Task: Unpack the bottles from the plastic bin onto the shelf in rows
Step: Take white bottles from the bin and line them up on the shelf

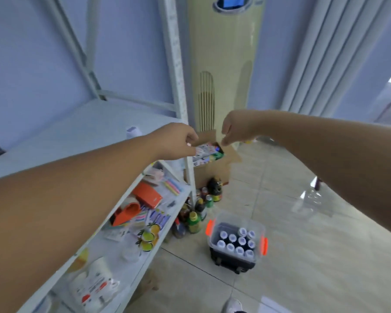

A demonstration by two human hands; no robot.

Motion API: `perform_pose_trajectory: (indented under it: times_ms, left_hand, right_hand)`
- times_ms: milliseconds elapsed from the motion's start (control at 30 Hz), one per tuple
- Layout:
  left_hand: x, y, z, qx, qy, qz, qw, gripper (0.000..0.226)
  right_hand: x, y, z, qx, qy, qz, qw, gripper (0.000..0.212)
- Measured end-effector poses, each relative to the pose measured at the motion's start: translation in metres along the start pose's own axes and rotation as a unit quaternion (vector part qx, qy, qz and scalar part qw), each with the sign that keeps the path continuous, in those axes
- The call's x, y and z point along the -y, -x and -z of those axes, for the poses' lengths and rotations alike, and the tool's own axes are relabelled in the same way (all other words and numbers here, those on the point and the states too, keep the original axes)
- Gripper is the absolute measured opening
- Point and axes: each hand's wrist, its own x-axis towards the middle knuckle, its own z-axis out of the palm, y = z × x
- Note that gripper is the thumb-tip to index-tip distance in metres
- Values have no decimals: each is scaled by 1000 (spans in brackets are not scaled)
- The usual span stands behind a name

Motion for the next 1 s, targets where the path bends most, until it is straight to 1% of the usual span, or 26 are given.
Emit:
perform_pose_trajectory:
  times_ms: [67, 200, 333, 433, 533, 667, 700, 767, 800, 867, 1000]
  left_hand:
    - [-16, -24, -20, 29, -1, -8, 1000, 43]
    - [-38, -59, -70, 104, -16, -17, 994, 45]
    - [-50, -87, -117, 181, -40, -18, 983, 49]
    - [-50, -105, -156, 221, -23, -9, 975, 49]
    - [-42, -117, -203, 268, -13, -3, 963, 46]
    - [-25, -136, -273, 324, -11, -16, 946, 42]
    - [-22, -142, -290, 336, -10, -20, 942, 39]
    - [-13, -154, -327, 354, -14, -28, 935, 19]
    - [-9, -160, -347, 364, -16, -33, 931, 12]
    - [-1, -170, -388, 375, -14, -22, 927, 19]
    - [16, -186, -472, 366, 38, 22, 930, 21]
  right_hand:
    - [-35, 0, -13, 20, -8, -18, 1000, 49]
    - [-97, 4, -50, 79, -23, -53, 995, 42]
    - [-144, 6, -95, 107, -76, -91, 987, 49]
    - [-172, 5, -138, 148, -103, -118, 977, 46]
    - [-192, 5, -185, 186, -128, -153, 962, 48]
    - [-212, 0, -252, 214, -164, -196, 943, 47]
    - [-216, -3, -271, 221, -174, -208, 937, 44]
    - [-223, -11, -310, 223, -194, -234, 926, 35]
    - [-227, -16, -331, 222, -204, -247, 921, 36]
    - [-231, -29, -372, 221, -224, -269, 910, 40]
    - [-233, -65, -446, 217, -288, -303, 882, 41]
